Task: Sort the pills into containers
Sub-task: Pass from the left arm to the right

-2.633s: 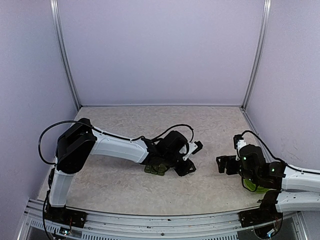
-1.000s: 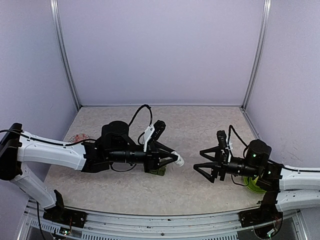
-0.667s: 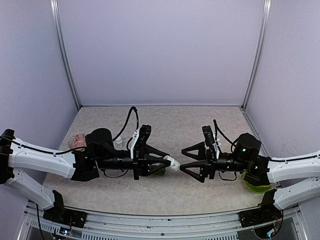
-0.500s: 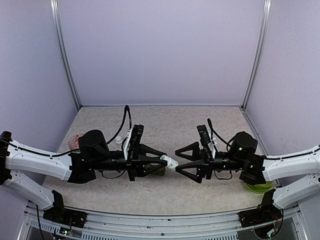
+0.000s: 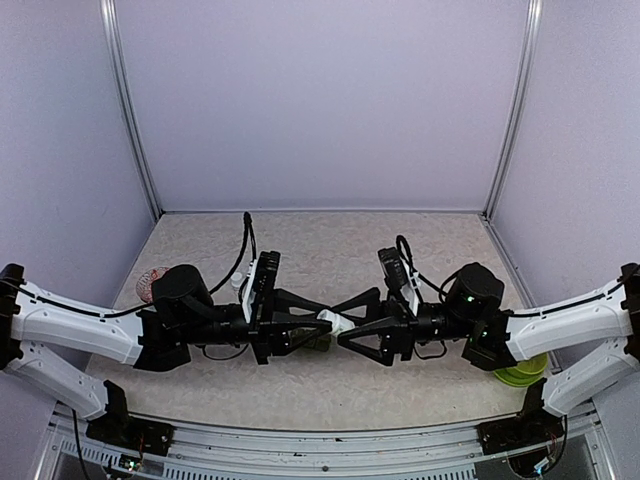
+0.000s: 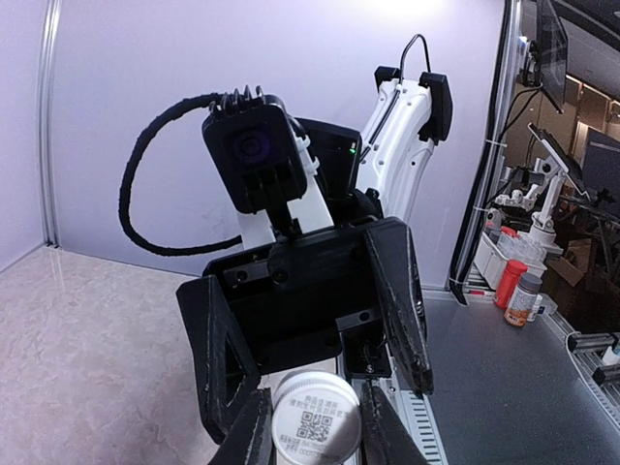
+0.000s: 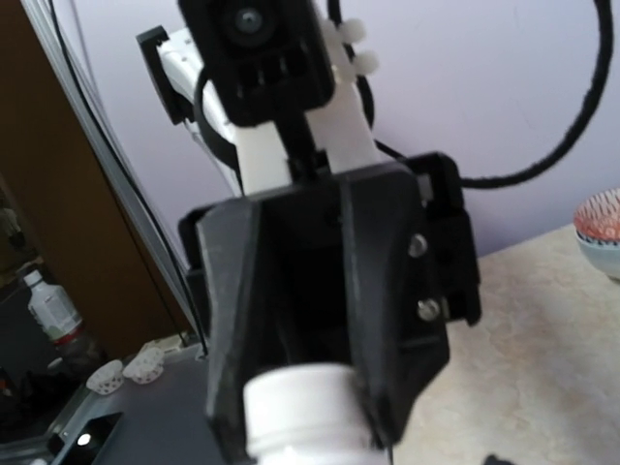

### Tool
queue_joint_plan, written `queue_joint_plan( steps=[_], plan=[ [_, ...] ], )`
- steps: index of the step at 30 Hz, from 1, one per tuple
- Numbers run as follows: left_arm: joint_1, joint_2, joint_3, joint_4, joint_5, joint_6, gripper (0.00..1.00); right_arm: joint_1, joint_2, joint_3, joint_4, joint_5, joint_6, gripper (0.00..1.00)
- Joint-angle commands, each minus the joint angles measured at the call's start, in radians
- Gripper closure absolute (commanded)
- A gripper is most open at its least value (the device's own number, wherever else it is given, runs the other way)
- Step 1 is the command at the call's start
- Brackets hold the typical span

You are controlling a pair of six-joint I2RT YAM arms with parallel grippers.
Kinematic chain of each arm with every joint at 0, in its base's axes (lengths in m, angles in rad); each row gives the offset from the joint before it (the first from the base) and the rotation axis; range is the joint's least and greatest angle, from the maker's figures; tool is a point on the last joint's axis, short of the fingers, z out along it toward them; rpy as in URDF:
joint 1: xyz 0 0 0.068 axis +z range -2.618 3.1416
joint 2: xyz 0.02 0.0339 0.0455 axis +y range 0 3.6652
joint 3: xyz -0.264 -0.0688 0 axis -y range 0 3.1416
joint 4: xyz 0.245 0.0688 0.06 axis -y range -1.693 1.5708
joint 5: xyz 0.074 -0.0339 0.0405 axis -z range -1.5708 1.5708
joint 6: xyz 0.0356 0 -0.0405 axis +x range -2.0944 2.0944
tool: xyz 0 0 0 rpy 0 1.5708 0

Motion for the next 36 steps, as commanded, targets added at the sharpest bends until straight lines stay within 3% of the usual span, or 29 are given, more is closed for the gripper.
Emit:
queue_joint_plan(
  steps=[1,11,25,31,36],
  plan=[
    [-0.010,-0.023,-0.010,0.046,-0.014,0.013,0.91,0.013,0.027,0.026,0.099,-0.015,0.036,0.28],
    [-0.010,-0.039,-0.023,0.038,-0.039,0.017,0.91,0.012,0.055,0.039,0.107,-0.012,0.029,0.54],
    [-0.010,-0.036,-0.020,0.033,-0.041,0.017,0.91,0.012,0.069,0.050,0.121,-0.014,0.035,0.56],
    [-0.010,-0.035,-0.025,0.033,-0.045,0.014,0.91,0.012,0.079,0.047,0.123,-0.016,0.032,0.73],
    [-0.010,-0.027,-0.023,0.030,-0.063,-0.011,0.90,0.012,0.072,0.040,0.103,0.002,0.015,0.81]
  ],
)
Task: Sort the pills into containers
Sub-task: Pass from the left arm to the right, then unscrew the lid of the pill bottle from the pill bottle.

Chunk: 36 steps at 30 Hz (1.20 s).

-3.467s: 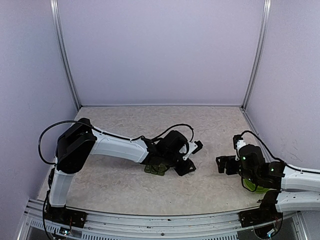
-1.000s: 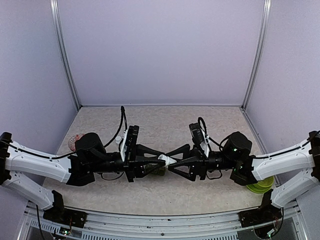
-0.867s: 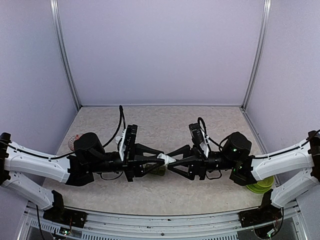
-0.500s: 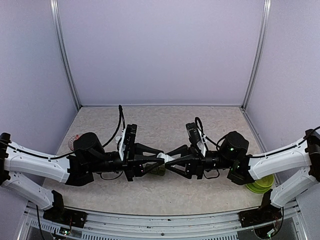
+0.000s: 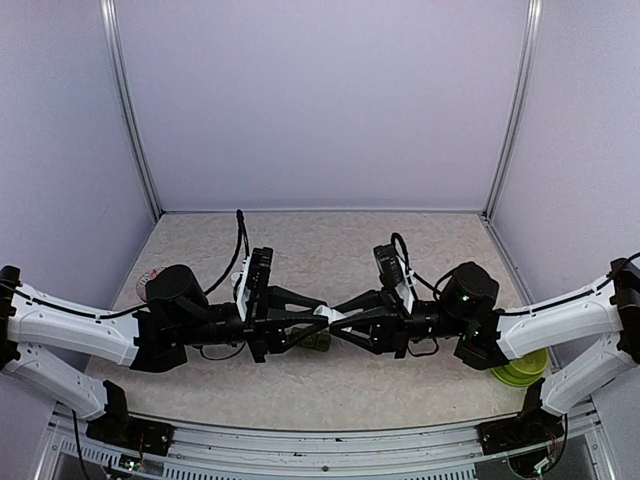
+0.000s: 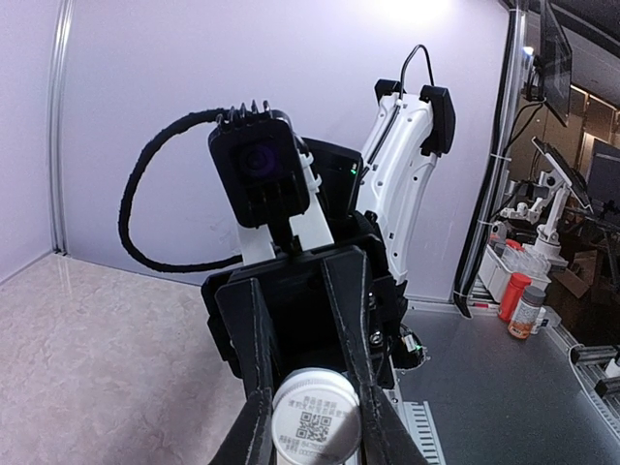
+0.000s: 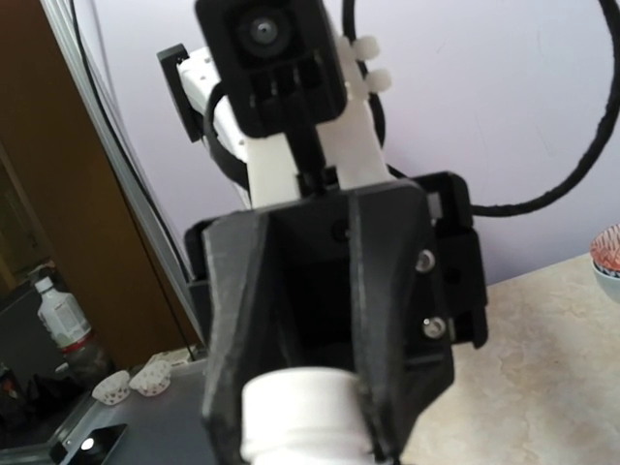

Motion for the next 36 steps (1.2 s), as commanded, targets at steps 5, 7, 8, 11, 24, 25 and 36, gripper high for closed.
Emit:
queue_joint_plan(
  steps=[5,7,8,11,24,25,36],
  plan=[
    [-0.008,0.017,-0.009,0.009,-0.101,-0.096,0.82,0.007,-0.048,0.008,-0.105,0.098,-0.079,0.82],
    [-0.008,0.022,0.001,-0.021,-0.168,-0.159,0.71,0.009,-0.077,0.005,-0.157,0.151,-0.102,0.82],
    [-0.010,0.022,0.005,-0.037,-0.192,-0.181,0.70,0.008,-0.091,-0.001,-0.175,0.183,-0.139,0.82],
    [-0.018,0.012,-0.007,-0.039,-0.218,-0.245,0.62,0.008,-0.143,-0.024,-0.205,0.262,-0.174,0.83],
    [-0.028,-0.190,-0.028,-0.205,-0.092,0.342,0.01,0.008,-0.207,0.035,-0.380,0.046,-0.063,0.84],
    [-0.028,-0.205,-0.028,-0.230,-0.083,0.393,0.01,0.008,-0.215,0.038,-0.395,0.034,-0.060,0.84],
    [-0.039,-0.167,0.063,-0.405,0.047,0.651,0.16,0.008,-0.213,0.079,-0.481,-0.091,-0.030,0.84]
  ],
)
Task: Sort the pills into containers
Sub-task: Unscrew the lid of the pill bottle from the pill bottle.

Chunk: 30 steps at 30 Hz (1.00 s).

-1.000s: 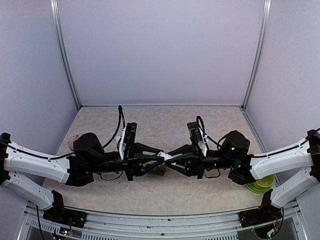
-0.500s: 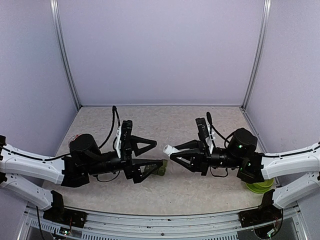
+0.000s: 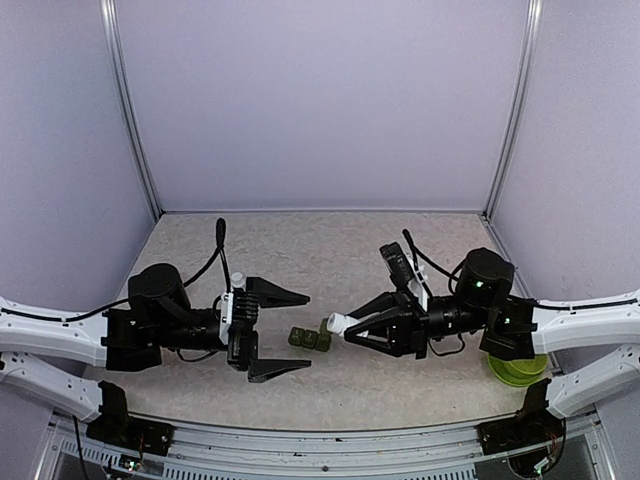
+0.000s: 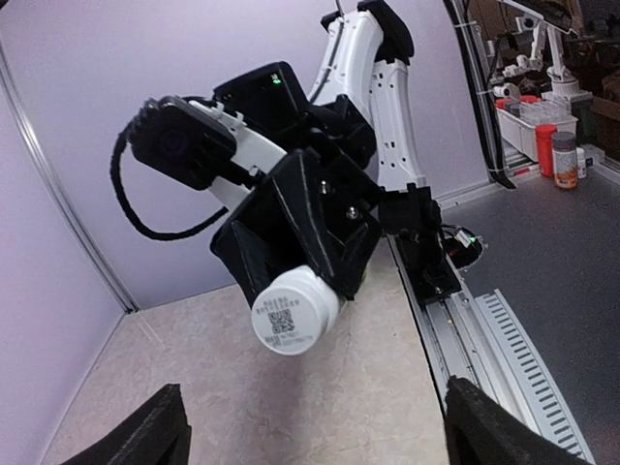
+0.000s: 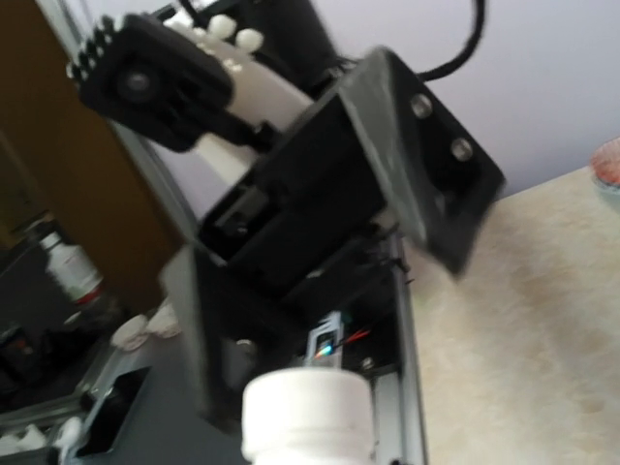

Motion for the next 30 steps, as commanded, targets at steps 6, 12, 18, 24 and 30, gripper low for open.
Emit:
queue_joint_plan(
  steps=[6,12,18,24,30],
  plan=[
    [-0.039,0.077,0.132,-0.130,0.021,0.122,0.32,0.008,0.066,0.043,0.002,-0.132,0.054,0.84],
    [-0.045,0.091,0.140,-0.136,0.037,0.126,0.33,0.014,0.084,0.040,0.019,-0.142,0.059,0.84],
    [-0.047,0.109,0.161,-0.174,0.043,0.128,0.47,0.014,0.085,0.044,0.013,-0.140,0.049,0.83],
    [-0.051,0.126,0.170,-0.167,0.041,0.114,0.68,0.014,0.091,0.045,0.011,-0.134,0.044,0.83],
    [-0.053,0.132,0.172,-0.158,0.045,0.070,0.81,0.014,0.050,0.046,-0.048,-0.064,-0.021,0.84]
  ],
)
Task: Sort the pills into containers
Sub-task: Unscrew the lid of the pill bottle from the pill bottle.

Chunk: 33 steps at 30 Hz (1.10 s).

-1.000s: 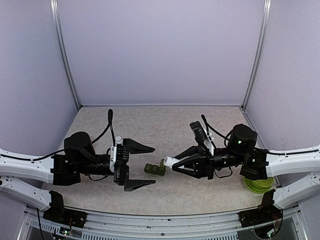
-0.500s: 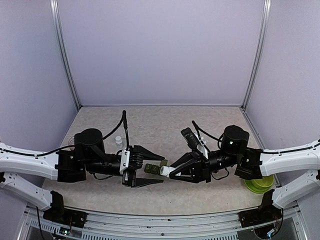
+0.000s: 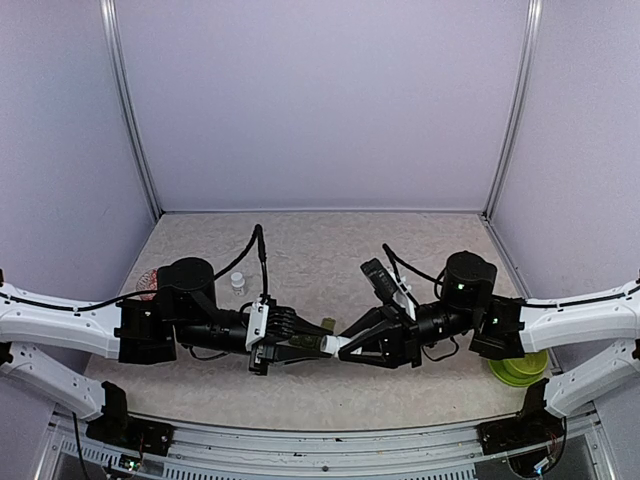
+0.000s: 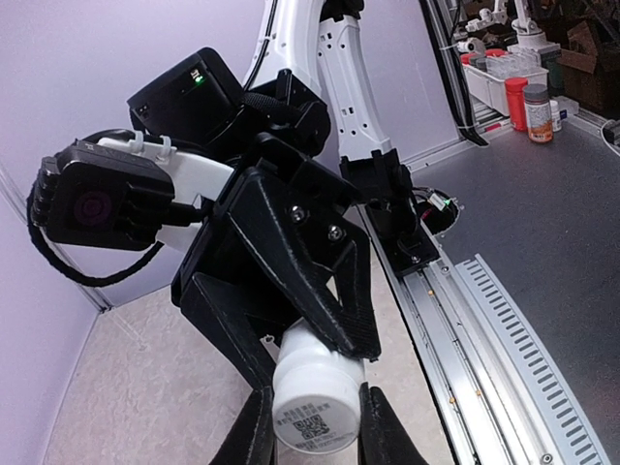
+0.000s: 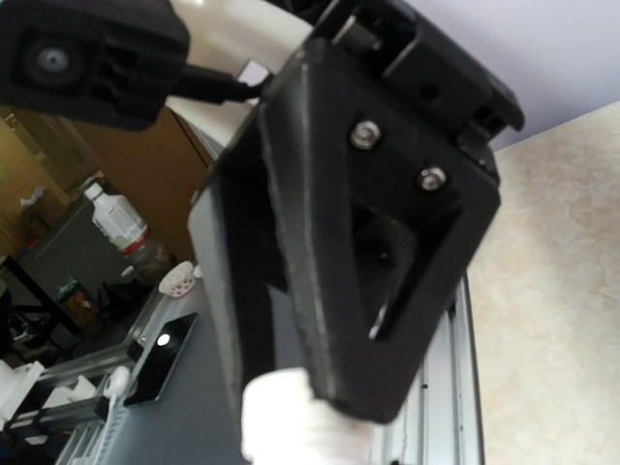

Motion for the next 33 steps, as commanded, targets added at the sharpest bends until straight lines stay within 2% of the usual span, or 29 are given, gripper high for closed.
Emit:
queue_joint_plan(
  steps=[1,6,12,15,16,18,22,24,25,33],
  plan=[
    [-0.010,0.014,0.036,0.016,0.011,-0.052,0.81,0.010,-0.044,0.023,-0.039,0.086,-0.071,0.84],
    [-0.009,0.028,0.033,0.059,-0.024,-0.187,0.82,0.010,-0.120,-0.001,-0.082,0.211,-0.178,0.84],
    [-0.011,0.068,0.050,0.113,-0.092,-0.463,0.82,0.019,-0.167,-0.016,-0.132,0.365,-0.283,0.85],
    [-0.012,0.078,0.059,0.122,-0.070,-0.556,0.76,0.041,-0.175,-0.022,-0.132,0.437,-0.315,0.85],
    [-0.013,0.075,0.058,0.129,-0.064,-0.576,0.74,0.046,-0.178,-0.025,-0.127,0.448,-0.322,0.85],
    [-0.014,0.064,0.050,0.144,-0.056,-0.596,0.63,0.051,-0.190,-0.034,-0.110,0.447,-0.323,0.85],
    [-0.016,0.017,0.025,0.168,-0.069,-0.566,0.31,0.054,-0.210,-0.056,-0.054,0.410,-0.280,0.85],
    [-0.017,-0.003,0.012,0.192,-0.064,-0.530,0.07,0.058,-0.209,-0.059,-0.029,0.392,-0.256,0.85],
    [-0.016,-0.010,0.006,0.206,-0.060,-0.511,0.02,0.062,-0.207,-0.061,-0.016,0.384,-0.244,0.85],
    [-0.017,0.024,-0.007,0.341,0.067,-0.414,0.01,0.109,-0.151,-0.074,0.151,0.375,-0.184,0.85]
  ],
)
